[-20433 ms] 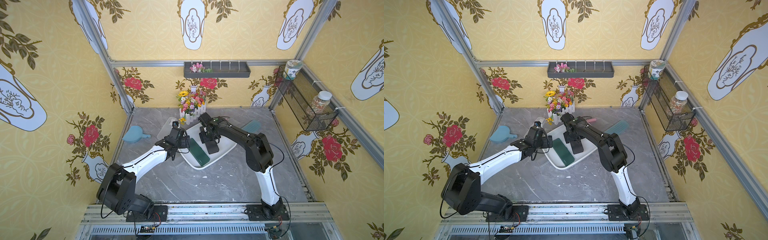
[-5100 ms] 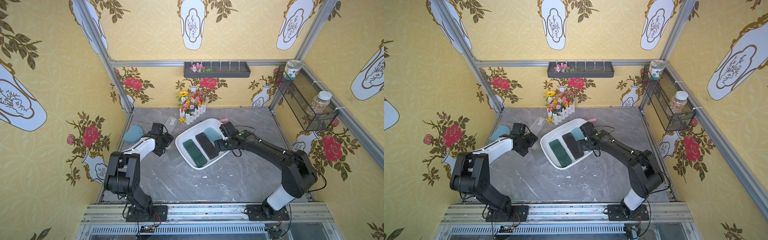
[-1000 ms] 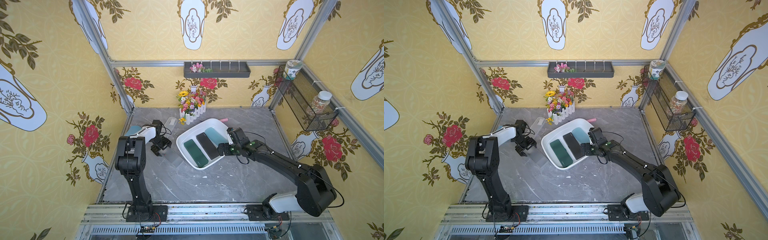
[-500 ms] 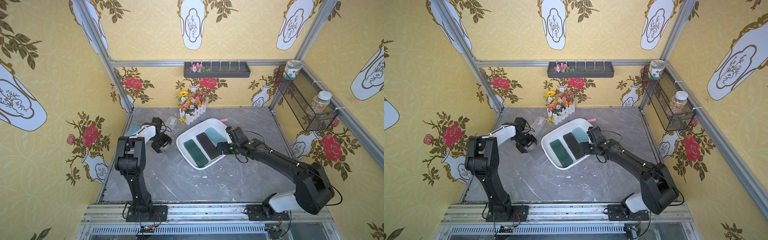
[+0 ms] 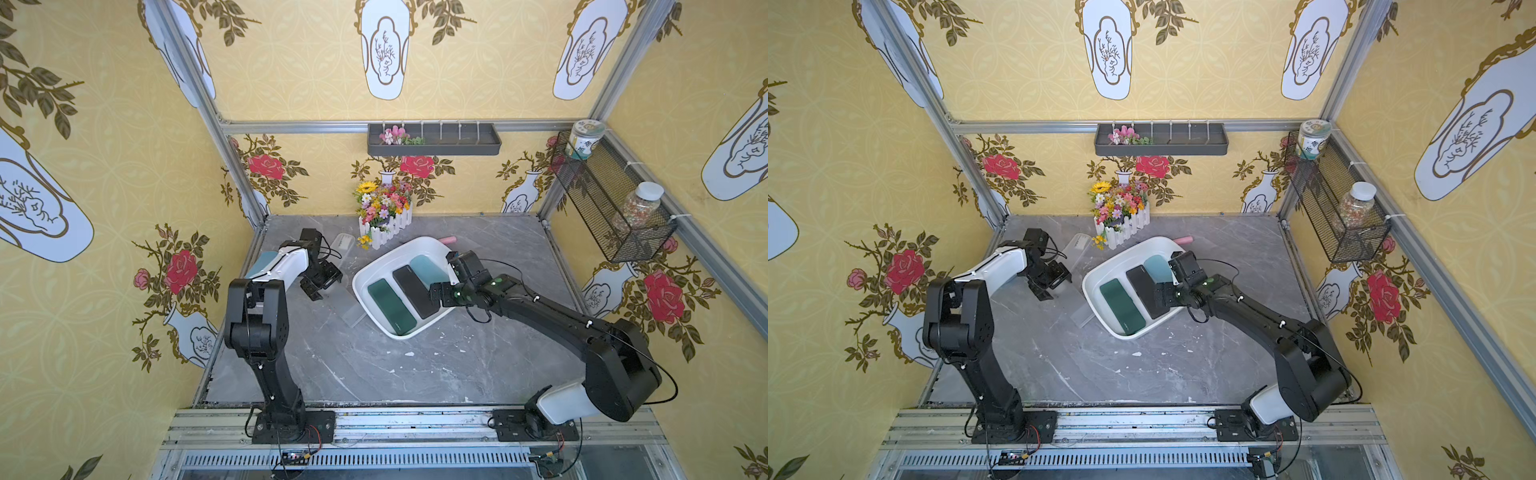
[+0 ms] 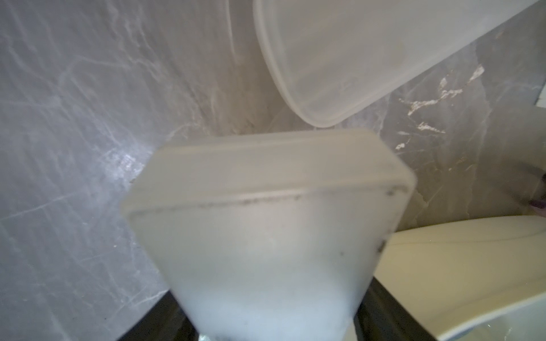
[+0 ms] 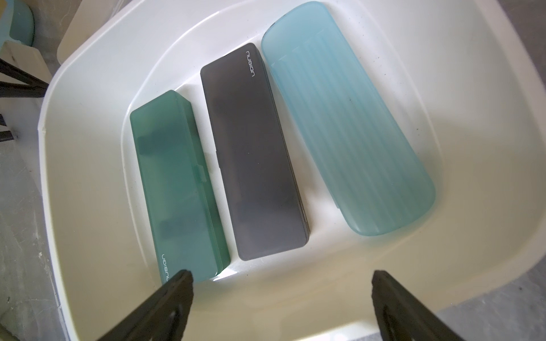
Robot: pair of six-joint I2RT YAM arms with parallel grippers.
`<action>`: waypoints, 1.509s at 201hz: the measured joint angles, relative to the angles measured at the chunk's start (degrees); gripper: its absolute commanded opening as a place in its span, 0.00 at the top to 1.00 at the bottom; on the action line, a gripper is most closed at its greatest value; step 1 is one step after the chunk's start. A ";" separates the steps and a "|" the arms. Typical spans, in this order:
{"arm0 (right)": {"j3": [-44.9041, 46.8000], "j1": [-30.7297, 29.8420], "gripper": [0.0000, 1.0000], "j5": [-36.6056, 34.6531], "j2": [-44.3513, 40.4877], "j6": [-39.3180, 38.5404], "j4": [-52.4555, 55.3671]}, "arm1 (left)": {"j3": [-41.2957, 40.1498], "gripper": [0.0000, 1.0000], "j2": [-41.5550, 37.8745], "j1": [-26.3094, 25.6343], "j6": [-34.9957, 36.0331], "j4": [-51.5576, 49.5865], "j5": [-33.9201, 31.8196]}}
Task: Put the pencil case into the storage box
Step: Pick up the pencil case from the center of the board.
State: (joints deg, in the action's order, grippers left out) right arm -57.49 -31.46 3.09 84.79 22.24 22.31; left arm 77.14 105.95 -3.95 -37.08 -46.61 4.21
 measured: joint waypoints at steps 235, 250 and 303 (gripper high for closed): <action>-0.22 -0.02 0.03 12.02 0.59 0.04 -7.19 | -1.16 0.26 -10.29 2.54 2.86 -4.15 -0.85; -0.22 -0.02 0.03 13.70 1.11 0.17 -8.48 | -0.63 0.26 -10.64 2.54 3.23 -4.24 0.50; -2.82 0.00 0.03 21.33 5.79 1.57 -12.66 | 0.68 0.27 -11.37 2.54 4.28 -4.94 2.40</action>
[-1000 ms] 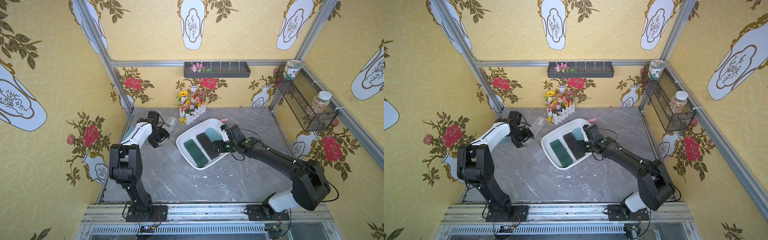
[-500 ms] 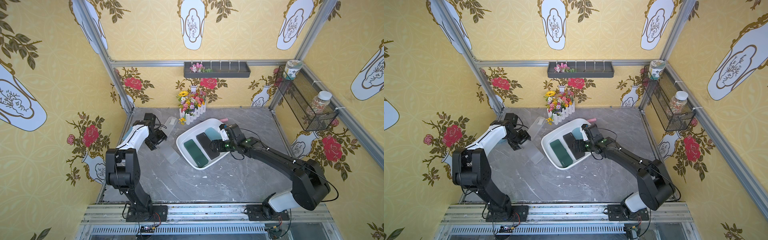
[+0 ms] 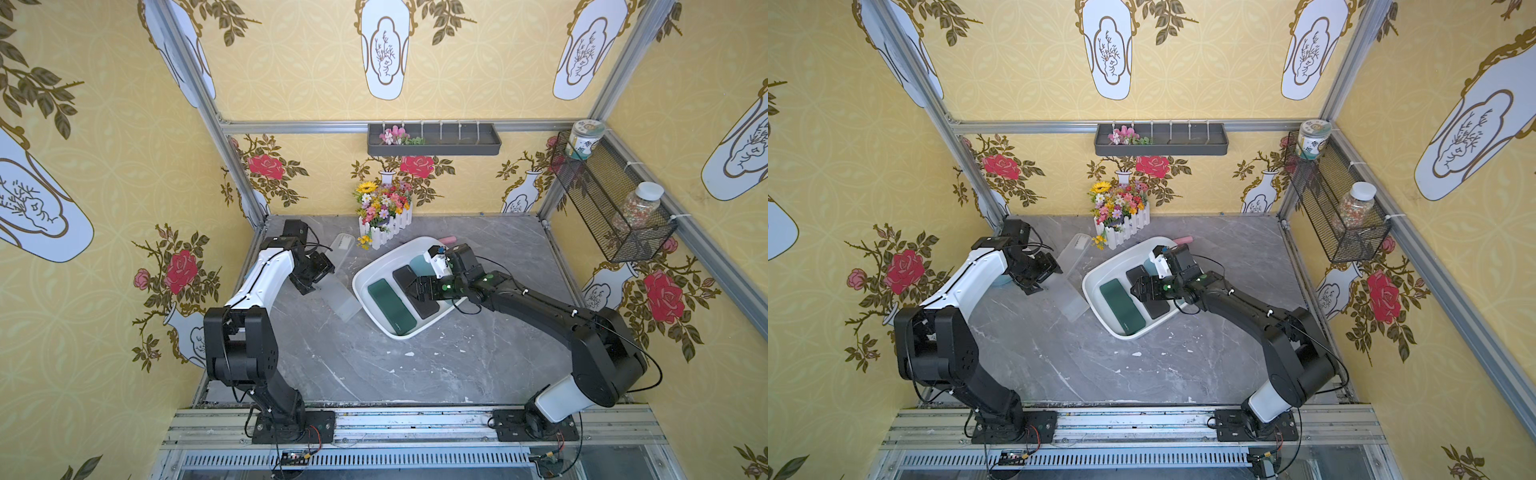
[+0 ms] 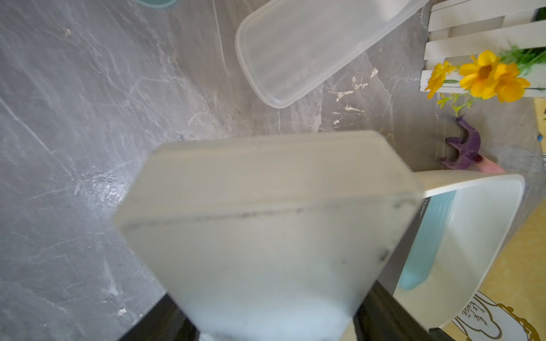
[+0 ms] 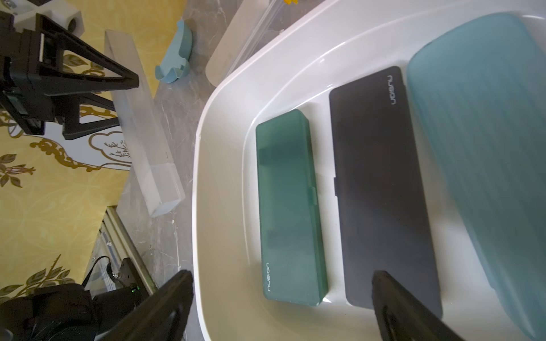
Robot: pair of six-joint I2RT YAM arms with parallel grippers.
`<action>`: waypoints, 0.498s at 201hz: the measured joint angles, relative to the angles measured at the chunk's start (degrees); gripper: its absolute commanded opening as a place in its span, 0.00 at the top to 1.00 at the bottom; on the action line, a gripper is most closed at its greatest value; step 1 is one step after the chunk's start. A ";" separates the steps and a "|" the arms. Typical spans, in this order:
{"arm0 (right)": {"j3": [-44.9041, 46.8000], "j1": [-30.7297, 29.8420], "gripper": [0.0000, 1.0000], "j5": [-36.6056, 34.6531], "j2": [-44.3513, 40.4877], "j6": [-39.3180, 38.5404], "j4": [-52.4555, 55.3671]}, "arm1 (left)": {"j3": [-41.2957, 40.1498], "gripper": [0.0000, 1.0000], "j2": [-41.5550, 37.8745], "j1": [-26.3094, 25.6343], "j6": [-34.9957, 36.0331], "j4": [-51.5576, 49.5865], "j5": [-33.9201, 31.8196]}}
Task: Put the pencil case into the storage box
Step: Pick up the pencil case from the center of the board.
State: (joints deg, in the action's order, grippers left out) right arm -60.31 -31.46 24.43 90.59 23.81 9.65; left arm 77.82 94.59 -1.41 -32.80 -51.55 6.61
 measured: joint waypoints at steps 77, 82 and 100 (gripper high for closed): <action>-2.75 -0.02 0.03 8.59 6.34 1.42 -5.40 | 3.23 0.27 0.74 -0.83 0.81 -0.76 2.29; -2.82 -0.02 0.03 8.79 6.43 1.42 -5.53 | 3.56 0.27 1.05 -1.16 0.81 -0.76 2.38; -2.99 -0.02 0.03 9.60 6.54 1.42 -6.10 | 4.79 0.27 2.36 -2.38 0.68 -0.79 2.82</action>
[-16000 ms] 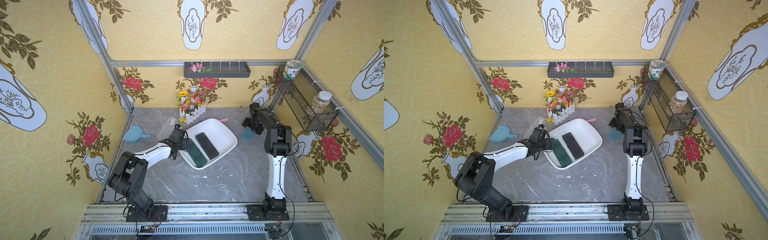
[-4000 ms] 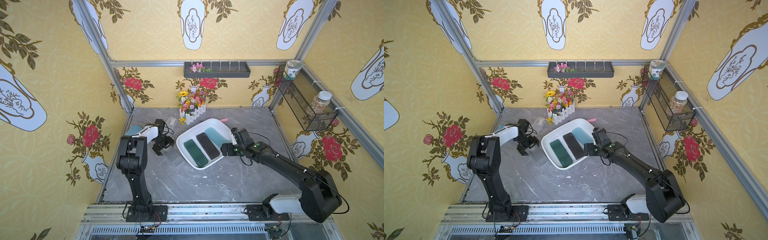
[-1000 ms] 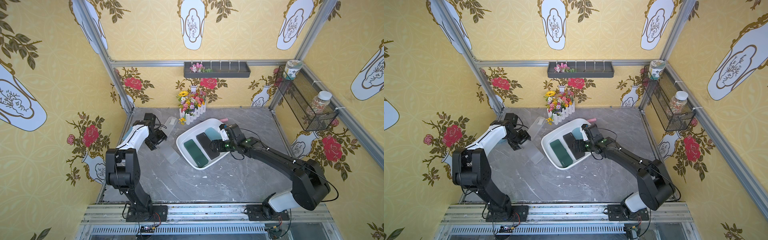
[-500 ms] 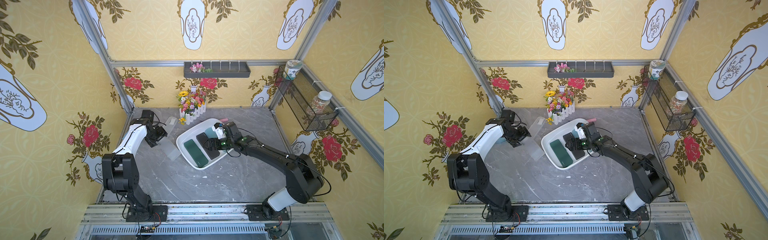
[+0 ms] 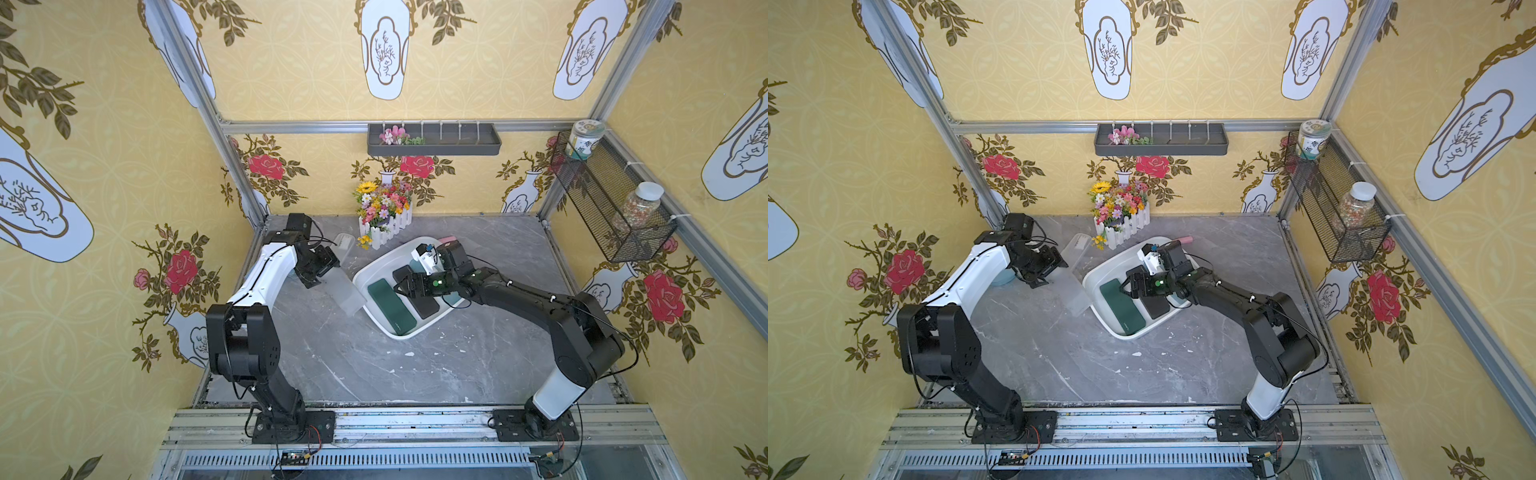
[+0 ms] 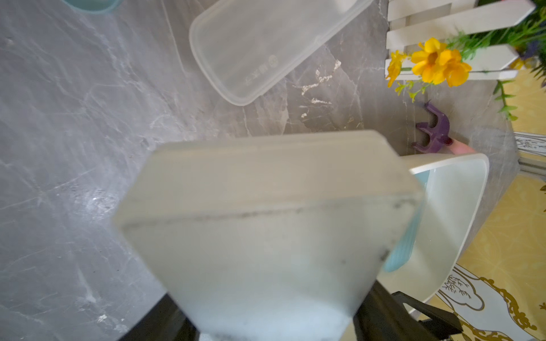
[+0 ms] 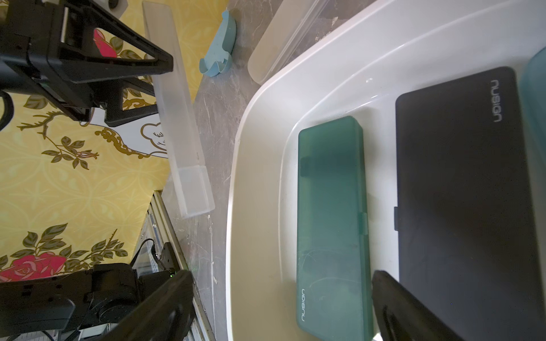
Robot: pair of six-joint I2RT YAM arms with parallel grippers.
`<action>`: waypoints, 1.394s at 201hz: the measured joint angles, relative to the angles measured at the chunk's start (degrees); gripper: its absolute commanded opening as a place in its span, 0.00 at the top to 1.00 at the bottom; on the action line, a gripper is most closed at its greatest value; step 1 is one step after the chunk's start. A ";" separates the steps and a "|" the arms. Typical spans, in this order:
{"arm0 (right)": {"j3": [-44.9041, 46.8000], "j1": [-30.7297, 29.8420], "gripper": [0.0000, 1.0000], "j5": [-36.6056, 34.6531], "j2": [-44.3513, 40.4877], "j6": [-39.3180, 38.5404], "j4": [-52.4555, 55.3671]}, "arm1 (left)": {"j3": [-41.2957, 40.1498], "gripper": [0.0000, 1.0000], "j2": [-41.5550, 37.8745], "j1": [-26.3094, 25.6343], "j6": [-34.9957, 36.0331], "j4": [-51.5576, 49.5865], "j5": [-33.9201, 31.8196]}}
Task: Put the pencil case into the storage box
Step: Pick up the pencil case from the center of the board.
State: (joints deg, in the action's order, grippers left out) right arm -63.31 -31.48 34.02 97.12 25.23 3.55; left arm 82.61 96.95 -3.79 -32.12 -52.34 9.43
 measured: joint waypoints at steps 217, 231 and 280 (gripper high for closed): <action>-3.65 -0.02 0.06 11.50 8.83 3.06 -13.60 | 14.60 0.27 12.02 -13.05 -3.91 0.07 3.32; -3.69 -0.02 0.08 11.61 9.05 3.10 -13.99 | 14.97 0.27 12.02 -13.29 -3.91 0.13 3.43; -4.35 -0.39 0.19 11.65 9.68 4.15 -14.21 | 15.32 0.27 12.22 -14.27 -4.37 0.13 3.87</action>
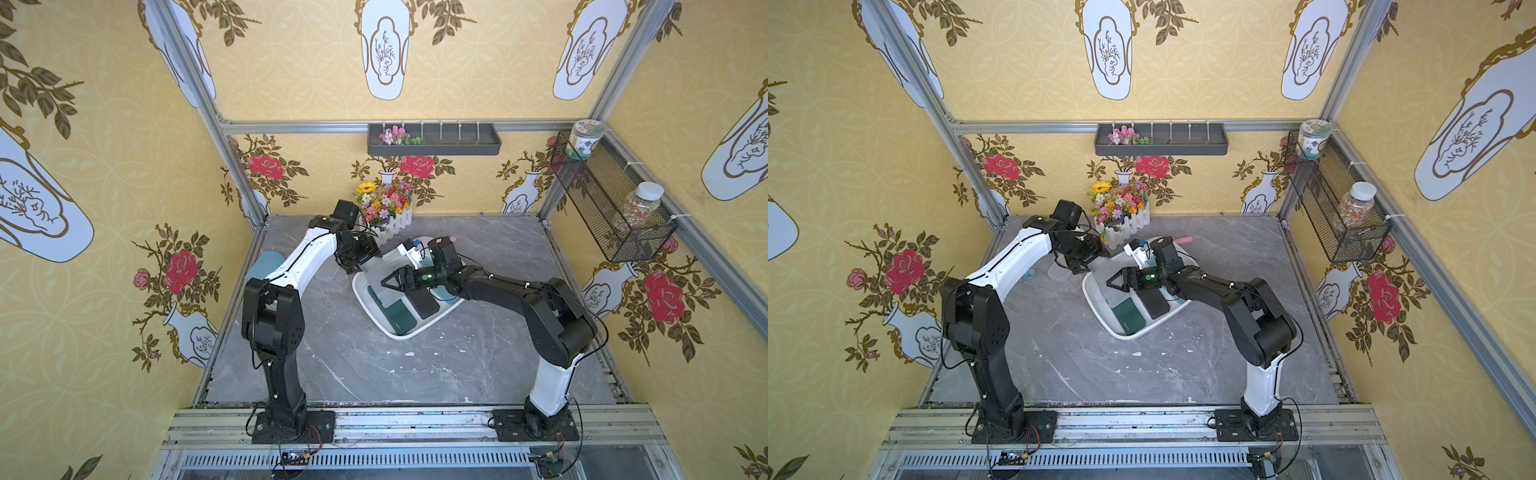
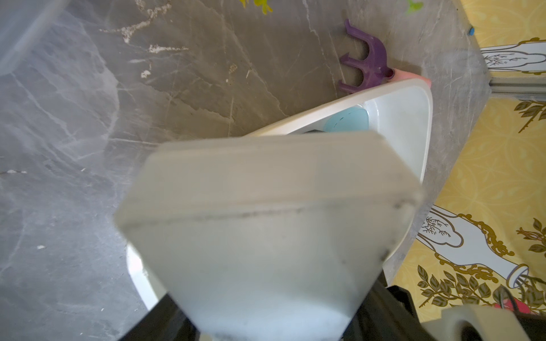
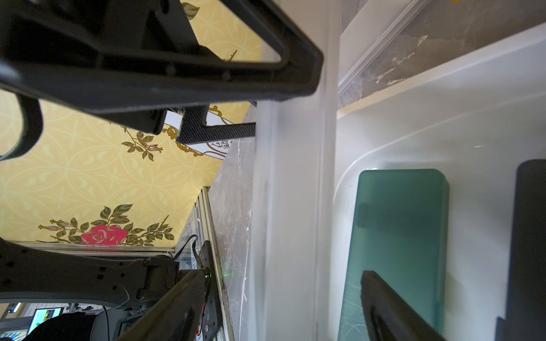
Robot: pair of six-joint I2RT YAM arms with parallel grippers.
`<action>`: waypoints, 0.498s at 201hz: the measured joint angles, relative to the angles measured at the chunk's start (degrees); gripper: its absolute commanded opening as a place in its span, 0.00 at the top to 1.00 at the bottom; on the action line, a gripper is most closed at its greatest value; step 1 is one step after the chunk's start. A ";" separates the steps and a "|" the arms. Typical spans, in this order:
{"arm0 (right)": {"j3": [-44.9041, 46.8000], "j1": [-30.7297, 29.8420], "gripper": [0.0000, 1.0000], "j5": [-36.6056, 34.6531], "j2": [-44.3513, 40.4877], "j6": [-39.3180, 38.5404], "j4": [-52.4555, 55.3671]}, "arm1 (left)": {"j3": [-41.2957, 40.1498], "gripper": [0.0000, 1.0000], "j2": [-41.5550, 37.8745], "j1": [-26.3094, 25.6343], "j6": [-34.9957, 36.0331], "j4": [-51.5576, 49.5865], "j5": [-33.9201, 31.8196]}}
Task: Put the pencil case into the storage box
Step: Pick up the pencil case from the center of the board.
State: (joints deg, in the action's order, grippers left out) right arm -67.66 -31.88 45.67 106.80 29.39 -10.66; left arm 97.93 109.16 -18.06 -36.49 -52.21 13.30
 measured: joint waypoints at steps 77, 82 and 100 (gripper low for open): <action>-0.44 -0.35 0.45 -0.20 0.31 0.37 0.00 | 0.42 0.27 0.83 -0.59 -0.68 0.37 0.59; -0.44 -0.35 0.47 -0.26 0.31 0.37 0.00 | 0.42 0.27 0.85 -0.59 -0.68 0.37 0.66; -0.44 -0.33 0.51 -0.48 0.48 0.39 -0.02 | 0.42 0.27 0.85 -0.61 -0.68 0.35 0.72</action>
State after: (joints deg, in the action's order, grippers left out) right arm -68.10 -32.21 45.19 107.28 29.78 -10.68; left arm 98.35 110.02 -18.68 -37.17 -51.86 14.02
